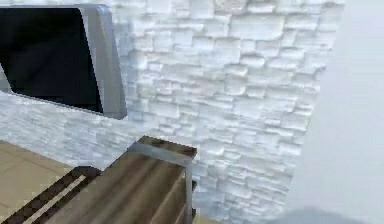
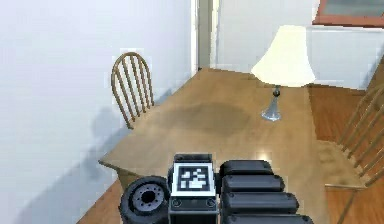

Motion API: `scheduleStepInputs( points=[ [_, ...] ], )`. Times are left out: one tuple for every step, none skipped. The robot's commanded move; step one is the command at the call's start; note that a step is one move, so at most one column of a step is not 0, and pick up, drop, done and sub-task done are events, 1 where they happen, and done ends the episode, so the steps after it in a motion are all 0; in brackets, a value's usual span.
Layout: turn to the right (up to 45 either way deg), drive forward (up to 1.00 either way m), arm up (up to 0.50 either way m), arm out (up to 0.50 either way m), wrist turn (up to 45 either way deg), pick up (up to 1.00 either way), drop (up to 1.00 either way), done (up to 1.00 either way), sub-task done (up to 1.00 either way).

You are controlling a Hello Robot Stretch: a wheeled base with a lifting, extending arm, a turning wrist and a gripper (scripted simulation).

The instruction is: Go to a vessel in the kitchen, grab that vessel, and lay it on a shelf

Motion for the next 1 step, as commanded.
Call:
scheduleStepInputs(
  points=[
    [0.0, 0.15, 0.0, 0.0, 0.0, 0.0, 0.0, 0.0, 0.0]
  ],
)
